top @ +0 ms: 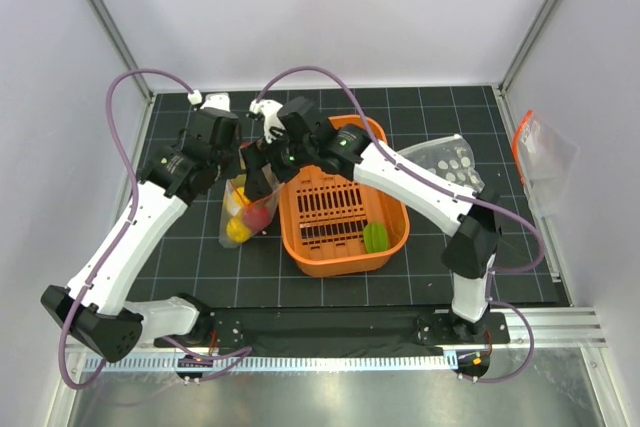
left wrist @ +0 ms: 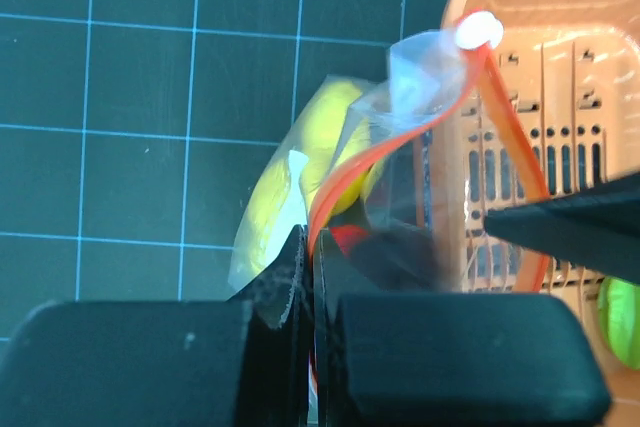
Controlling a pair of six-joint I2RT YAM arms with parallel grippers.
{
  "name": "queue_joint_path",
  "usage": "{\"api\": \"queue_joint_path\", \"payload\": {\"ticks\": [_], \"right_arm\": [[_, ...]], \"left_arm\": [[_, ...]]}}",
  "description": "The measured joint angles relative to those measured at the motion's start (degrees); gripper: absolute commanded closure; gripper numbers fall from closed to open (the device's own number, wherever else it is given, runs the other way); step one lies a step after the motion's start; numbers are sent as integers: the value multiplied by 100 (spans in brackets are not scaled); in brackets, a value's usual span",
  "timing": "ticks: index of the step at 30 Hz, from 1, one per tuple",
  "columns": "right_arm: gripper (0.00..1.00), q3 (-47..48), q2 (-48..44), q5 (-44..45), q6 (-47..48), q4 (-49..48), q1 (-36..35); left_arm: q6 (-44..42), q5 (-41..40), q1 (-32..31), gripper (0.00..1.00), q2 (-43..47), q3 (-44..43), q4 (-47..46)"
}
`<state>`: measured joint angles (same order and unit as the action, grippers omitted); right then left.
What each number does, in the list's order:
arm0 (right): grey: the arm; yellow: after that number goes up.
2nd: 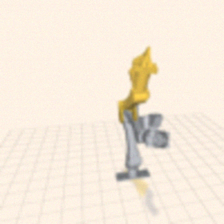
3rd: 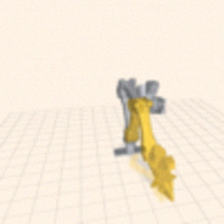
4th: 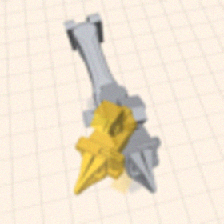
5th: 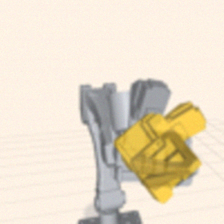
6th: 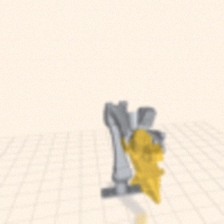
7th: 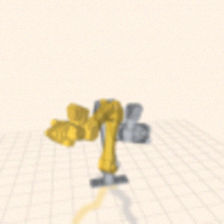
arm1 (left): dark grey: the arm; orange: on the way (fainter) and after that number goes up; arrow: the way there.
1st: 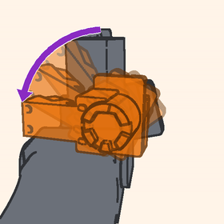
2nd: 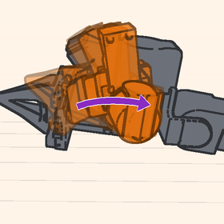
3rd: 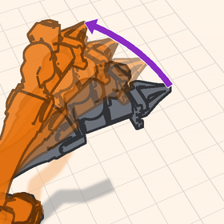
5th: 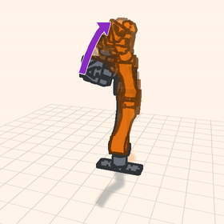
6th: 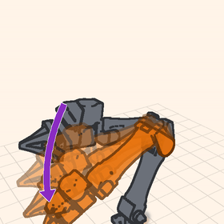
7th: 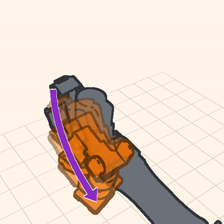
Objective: Place the food in the zip-top bag and seal the zipper
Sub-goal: Place the fake fruit in the zipper food storage bag.
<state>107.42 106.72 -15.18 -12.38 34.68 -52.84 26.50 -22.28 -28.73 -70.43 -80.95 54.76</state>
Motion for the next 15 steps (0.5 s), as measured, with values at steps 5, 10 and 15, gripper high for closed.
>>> {"api": "queue_joint_path", "payload": {"ticks": [5,10,15], "right_arm": [[5,-63,-63,457,-37,83,57],[20,-195,-728,1123,-201,444,472],[24,-225,-1285,1794,-343,966,1392]], "left_arm": [[52,20,-9,100,76,2,11],[31,-35,-9,100,81,4,11],[28,-70,-9,100,90,39,11]]}}
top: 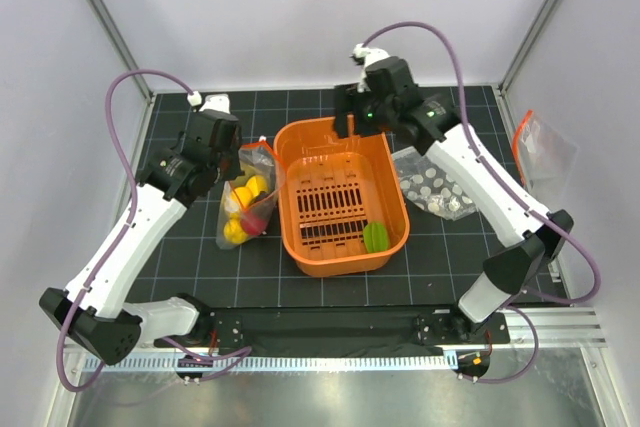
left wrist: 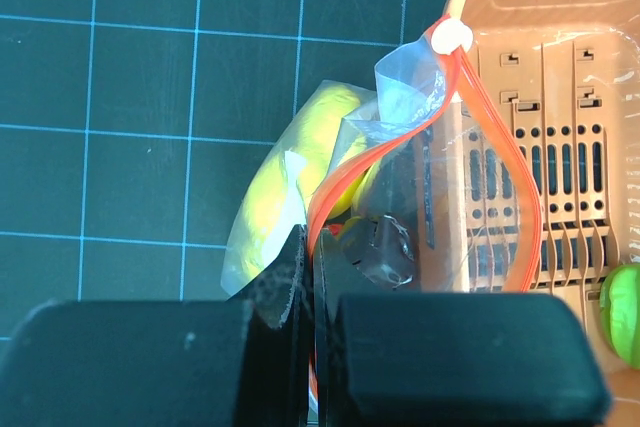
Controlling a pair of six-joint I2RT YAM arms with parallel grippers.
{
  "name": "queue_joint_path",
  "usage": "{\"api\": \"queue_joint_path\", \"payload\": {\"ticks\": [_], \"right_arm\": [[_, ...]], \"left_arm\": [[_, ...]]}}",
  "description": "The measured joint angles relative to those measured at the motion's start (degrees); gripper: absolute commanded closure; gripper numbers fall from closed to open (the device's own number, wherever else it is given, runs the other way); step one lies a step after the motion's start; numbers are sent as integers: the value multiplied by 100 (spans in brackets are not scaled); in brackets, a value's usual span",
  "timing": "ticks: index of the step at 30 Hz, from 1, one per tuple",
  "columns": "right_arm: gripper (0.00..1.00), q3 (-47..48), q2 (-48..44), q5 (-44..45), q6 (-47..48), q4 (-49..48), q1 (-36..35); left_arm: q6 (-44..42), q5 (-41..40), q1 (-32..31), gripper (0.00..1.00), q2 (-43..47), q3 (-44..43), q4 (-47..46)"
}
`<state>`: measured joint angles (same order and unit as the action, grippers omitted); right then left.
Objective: Place the food in the zip-top bag and seal the zipper
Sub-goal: Place the fake fruit in the zipper food storage bag, then adjust the bin at the center of the board.
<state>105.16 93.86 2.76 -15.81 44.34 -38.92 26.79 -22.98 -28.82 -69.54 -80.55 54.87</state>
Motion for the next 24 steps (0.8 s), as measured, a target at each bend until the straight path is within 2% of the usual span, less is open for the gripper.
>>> {"api": "queue_joint_path", "payload": {"ticks": [6,11,20,21,22,24], "right_arm": [[25,-376,-245,682,116,647,693],[25,-1097,-361,669,249,890,1023],[26,-2452,-424,466,363,678,1335],[28,-2564,-422,411,385,588,1351],[40,-2660,-422,363,409,498,1362],[53,-2798,-396,267,479,321,1386]], "left_arm": [[0,2,0,100,2,22,0],[0,4,0,100,2,22,0],[0,28,0,100,2,22,2],[0,31,0,100,2,22,2],[0,31,0,100,2,22,4],[2,31,0,100,4,22,7]]}}
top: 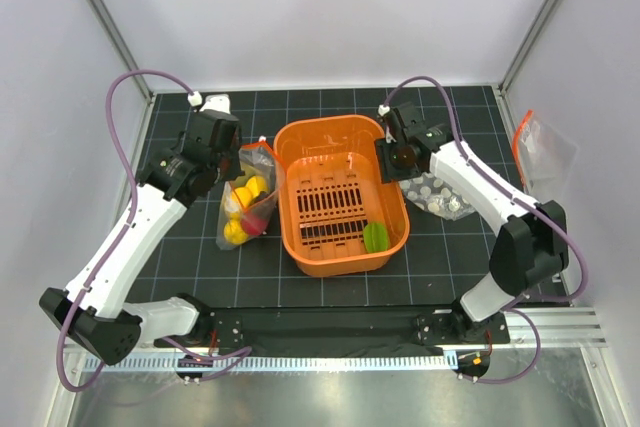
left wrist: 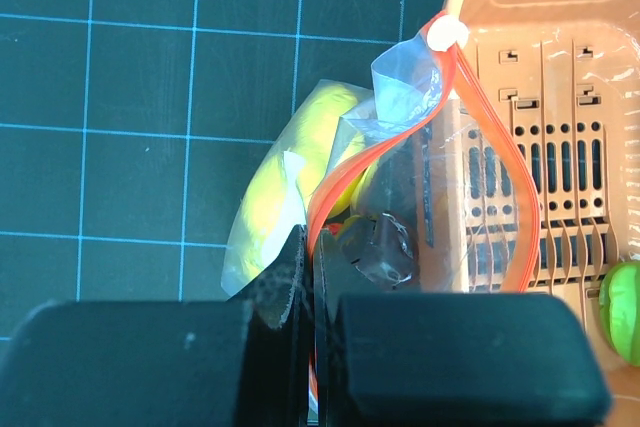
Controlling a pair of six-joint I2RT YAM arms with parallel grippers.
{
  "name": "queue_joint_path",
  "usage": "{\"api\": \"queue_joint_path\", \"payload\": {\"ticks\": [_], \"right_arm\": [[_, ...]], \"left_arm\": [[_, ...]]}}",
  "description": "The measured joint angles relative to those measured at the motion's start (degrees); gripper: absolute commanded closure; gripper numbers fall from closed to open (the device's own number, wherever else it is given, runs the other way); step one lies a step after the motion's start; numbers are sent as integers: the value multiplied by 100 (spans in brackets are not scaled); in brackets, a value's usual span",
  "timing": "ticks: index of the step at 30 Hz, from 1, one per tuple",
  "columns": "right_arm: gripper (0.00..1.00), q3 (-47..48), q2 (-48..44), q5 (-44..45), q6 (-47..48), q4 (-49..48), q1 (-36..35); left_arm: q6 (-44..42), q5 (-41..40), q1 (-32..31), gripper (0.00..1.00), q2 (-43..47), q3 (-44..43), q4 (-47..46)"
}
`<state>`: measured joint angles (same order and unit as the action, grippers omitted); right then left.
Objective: Place the food in the zip-top bag and seal the zipper
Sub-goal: Adjust the bin at the center of the board.
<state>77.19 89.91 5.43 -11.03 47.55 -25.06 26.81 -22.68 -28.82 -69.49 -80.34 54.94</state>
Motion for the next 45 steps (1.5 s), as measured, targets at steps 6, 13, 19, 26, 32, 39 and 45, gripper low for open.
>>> {"api": "queue_joint_path", "payload": {"ticks": [6,13,19,26,32,39,45], "right_arm": [[99,-26,297,-96,50,-623,9],[99,-341,240,-24,337,-1547,15],[99,-575,-192,199,367,-1950,15],[99,-564,-1276,577,431,-2411,17],[99,-315,-1681,555,442,-2653,46],[99,-168,-1534,487,442,-2627,42],[99,535,-450,409,313,-2280,42]], "left_arm": [[101,-179,0,100,2,0,118],[413,-428,13,100,306,26,424],[603,-654,74,100,638,61,704],[752,-717,120,100,688,149,920],[752,-704,120,100,619,164,944],[743,-671,120,100,533,197,922],[697,-678,120,100,509,197,905]]}}
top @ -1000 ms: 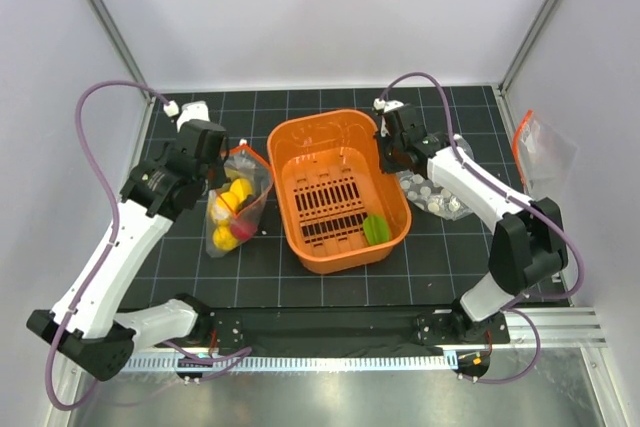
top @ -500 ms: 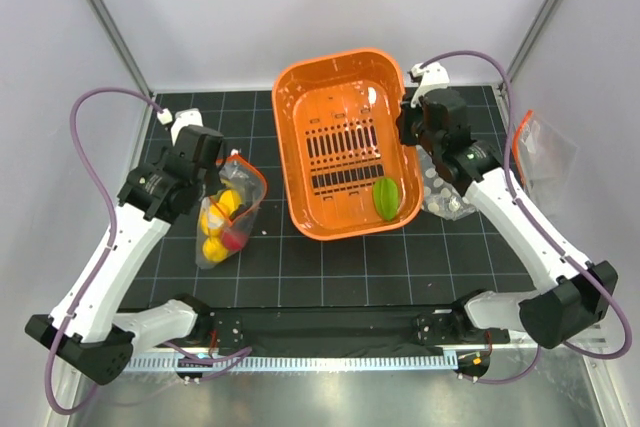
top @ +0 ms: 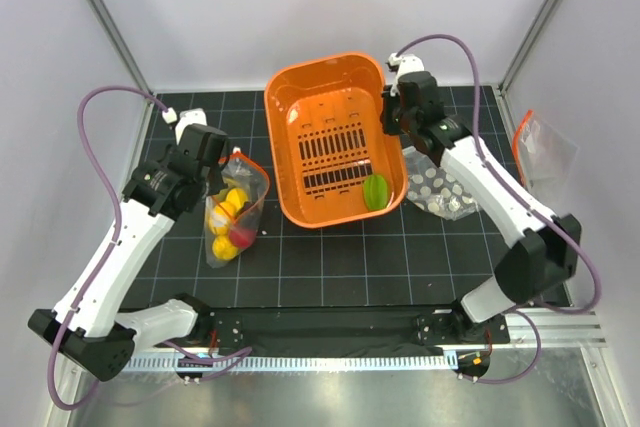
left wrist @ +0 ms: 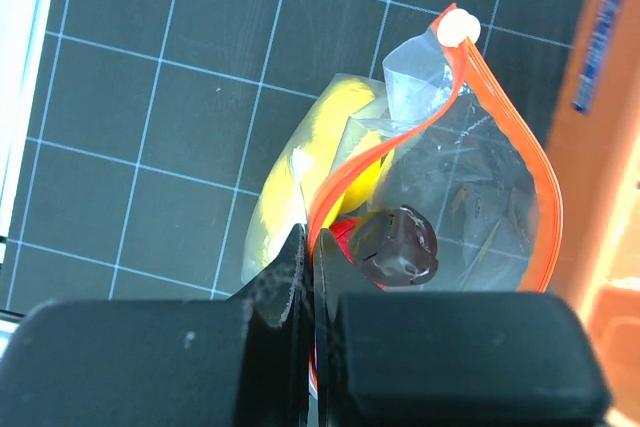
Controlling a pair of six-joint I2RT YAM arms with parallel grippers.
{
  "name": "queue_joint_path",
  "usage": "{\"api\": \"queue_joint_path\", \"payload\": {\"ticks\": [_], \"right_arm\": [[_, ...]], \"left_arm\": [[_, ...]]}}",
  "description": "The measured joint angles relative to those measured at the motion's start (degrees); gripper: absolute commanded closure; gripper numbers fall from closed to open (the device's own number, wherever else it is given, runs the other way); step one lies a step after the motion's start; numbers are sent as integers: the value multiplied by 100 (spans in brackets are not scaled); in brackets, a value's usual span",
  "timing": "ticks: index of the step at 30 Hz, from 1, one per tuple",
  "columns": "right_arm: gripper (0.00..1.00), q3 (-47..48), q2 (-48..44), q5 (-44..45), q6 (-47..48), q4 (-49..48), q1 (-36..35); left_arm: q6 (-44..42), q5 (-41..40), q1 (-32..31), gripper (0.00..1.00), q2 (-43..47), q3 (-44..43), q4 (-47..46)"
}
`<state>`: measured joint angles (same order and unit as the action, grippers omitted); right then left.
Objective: Place the food in the zip-top bag and seal the zipper
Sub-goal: Adjust the bin at the center of the board.
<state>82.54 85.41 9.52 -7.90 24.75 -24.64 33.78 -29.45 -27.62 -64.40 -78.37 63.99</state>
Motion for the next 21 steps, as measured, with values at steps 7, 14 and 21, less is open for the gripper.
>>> {"api": "queue_joint_path", "payload": {"ticks": [7,14,21], "right_arm": [[99,476,1043,-74,-330,249,0],[98,476,1517,-284,-629,289,52],[67,699,2135,-560,-730,461,225]], "left_arm": [[-127,-50,0,100,-2,-2,-31],[-166,-79,0,100,-2,-17,-44],[-297,-76,0,100,7,-24,-129]]}}
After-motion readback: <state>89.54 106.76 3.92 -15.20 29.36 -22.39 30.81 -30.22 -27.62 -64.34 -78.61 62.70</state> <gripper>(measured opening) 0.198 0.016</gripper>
